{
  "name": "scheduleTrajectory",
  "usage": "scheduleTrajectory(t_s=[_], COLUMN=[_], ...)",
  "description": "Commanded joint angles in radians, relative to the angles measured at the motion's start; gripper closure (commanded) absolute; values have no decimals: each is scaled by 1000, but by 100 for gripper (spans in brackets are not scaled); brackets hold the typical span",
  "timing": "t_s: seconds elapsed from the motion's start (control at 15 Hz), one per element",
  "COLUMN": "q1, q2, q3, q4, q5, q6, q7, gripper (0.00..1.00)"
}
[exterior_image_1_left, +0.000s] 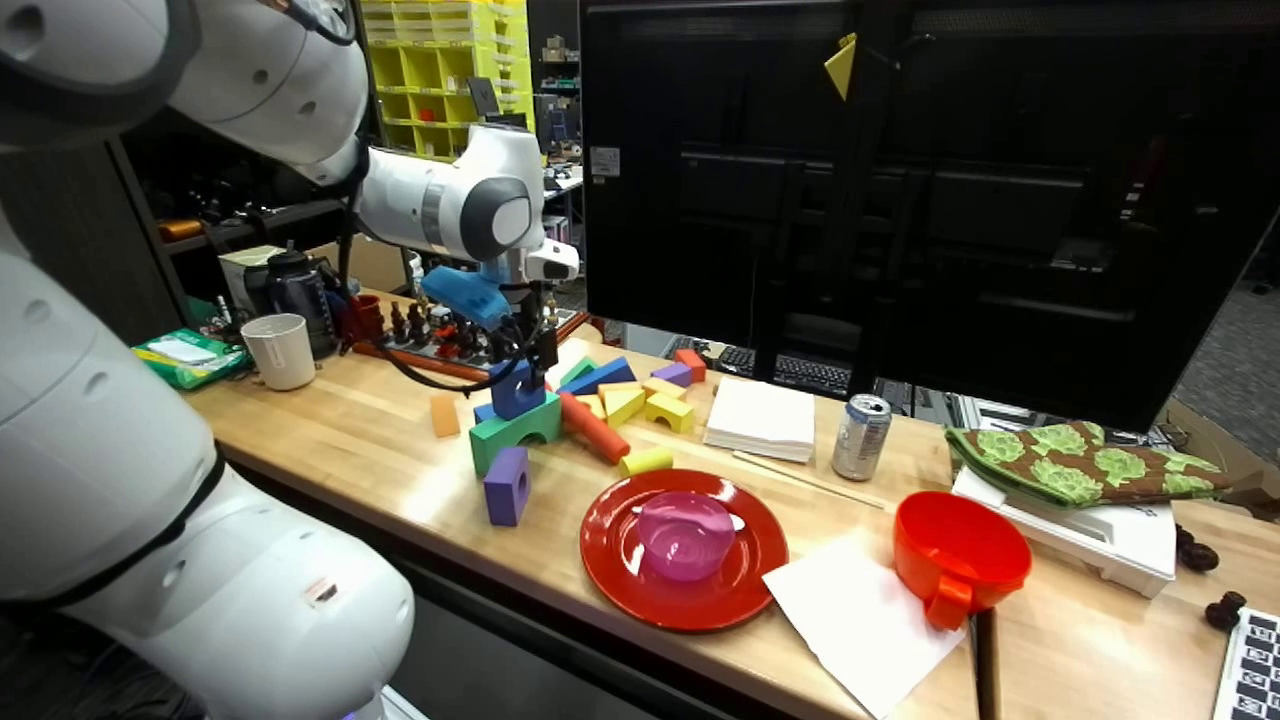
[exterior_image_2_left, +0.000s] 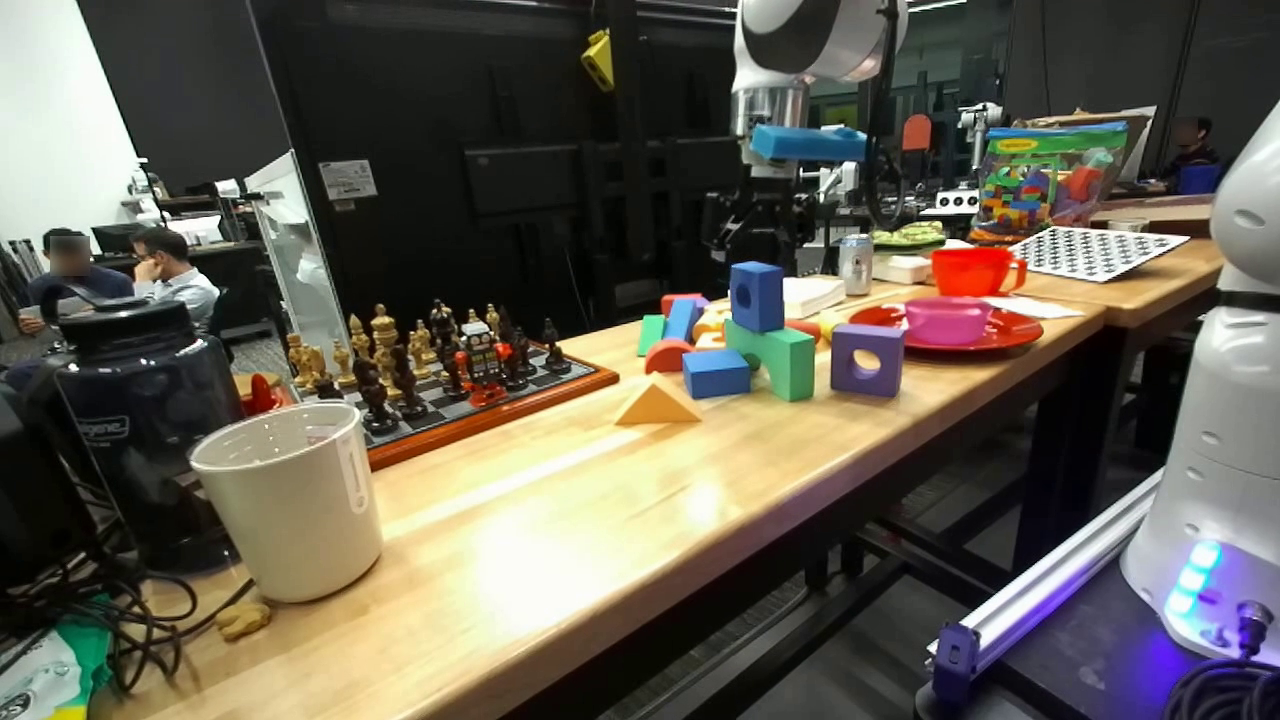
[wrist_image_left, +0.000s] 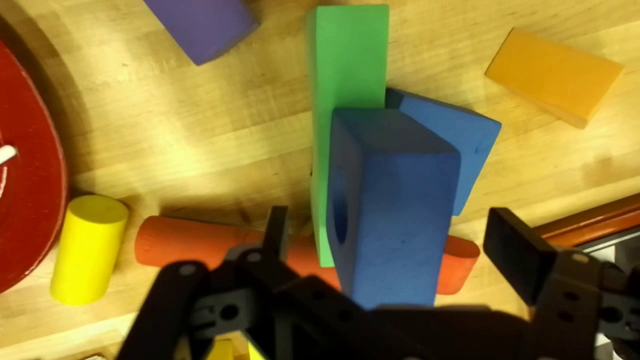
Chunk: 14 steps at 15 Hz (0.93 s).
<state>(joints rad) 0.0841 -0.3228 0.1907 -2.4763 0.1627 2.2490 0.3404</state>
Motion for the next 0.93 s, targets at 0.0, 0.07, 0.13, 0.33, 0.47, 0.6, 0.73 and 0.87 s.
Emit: scheduleTrajectory(t_s=[0.0,0.07,0.13,0.33,0.47,0.6,0.73,0.87], q1=[30,38,45,65,82,110,146,187], q2=[-123,-155,-193,-313,-384,-430,-461,-483], q3=[1,6,13,52,87,112,136,148], q4=[-61,-76,-93,-144,-171,-187,-203,-225], q5=[10,11,10,0,-1,6,8,9], q6=[-20,-23,-32,-69,-97,-137,-182,-202], q7=[6,15,27,84,119,114,90,46], gripper=[0,0,0,0,0,0,0,0])
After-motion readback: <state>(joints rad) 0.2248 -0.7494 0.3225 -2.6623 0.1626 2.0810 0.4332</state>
